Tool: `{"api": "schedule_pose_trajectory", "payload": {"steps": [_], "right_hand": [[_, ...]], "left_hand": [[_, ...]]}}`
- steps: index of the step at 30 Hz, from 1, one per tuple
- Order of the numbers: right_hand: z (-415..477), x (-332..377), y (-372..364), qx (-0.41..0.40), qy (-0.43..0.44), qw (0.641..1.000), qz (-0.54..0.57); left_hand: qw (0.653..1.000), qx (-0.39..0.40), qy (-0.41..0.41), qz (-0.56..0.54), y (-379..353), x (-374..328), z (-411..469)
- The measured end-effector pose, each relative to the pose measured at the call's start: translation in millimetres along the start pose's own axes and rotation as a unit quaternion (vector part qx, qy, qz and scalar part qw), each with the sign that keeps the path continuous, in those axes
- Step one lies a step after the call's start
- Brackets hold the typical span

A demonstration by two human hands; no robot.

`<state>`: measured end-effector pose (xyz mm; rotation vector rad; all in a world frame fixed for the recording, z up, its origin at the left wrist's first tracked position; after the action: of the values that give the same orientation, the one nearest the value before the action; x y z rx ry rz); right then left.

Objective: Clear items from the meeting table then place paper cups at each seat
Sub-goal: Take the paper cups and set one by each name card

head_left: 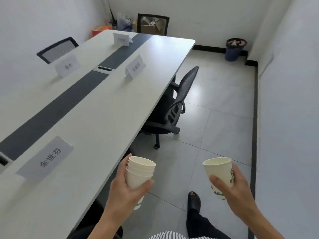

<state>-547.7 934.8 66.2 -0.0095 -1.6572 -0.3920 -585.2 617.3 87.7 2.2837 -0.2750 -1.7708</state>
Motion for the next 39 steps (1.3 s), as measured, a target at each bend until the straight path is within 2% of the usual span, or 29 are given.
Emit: {"api": "schedule_pose_trajectory", "payload": {"steps": [5,9,19,22,27,33,36,39], "right_hand": [[130.0,23.2,-31.4,0.102,0.02,0.995,0.001],[201.2,48.7,-87.6,0.209,0.052,0.976,-0.018],[250.6,87.9,-283.5,0.426,0.11,0.897,-0.039],[258.0,101.8,-337.2,0.454,0.134,0.878,-0.073],[280.2,134.3,-420.5,0.461,0.16,0.864,-0.125],[280.5,157.9,-539.0,0.503,0.207,0.814,-0.205],[274.7,158.5,-615.0,0.536,0.221,0.785,-0.218],[266.0,148.6,-702.2,0.575,0.218,0.761,-0.207]], "left_hand": [[0.993,-0.113,0.041,-0.019,13.2,-13.0,39.5],[0.97,-0.214,0.098,-0.058,36.7,1.1,37.6],[0.885,-0.398,0.213,-0.112,95.9,55.6,7.7],[0.867,-0.427,0.217,-0.136,121.2,67.7,24.4],[0.864,-0.437,0.197,-0.152,182.5,71.4,71.0],[0.841,-0.471,0.197,-0.179,249.2,69.0,98.2],[0.818,-0.496,0.219,-0.19,263.6,78.1,97.6],[0.78,-0.53,0.26,-0.208,261.6,99.6,88.0]]}}
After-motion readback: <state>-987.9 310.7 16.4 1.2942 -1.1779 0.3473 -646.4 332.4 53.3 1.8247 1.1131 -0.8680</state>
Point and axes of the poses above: each hand's wrist, its own z-axis towards the middle knuckle, its own y-axis out of the back of the hand, x = y × z, the point moved 10 cm from there along z, towards the middle knuckle, and after that the axes turned 7 degrees about y, right-handed, at the moved point
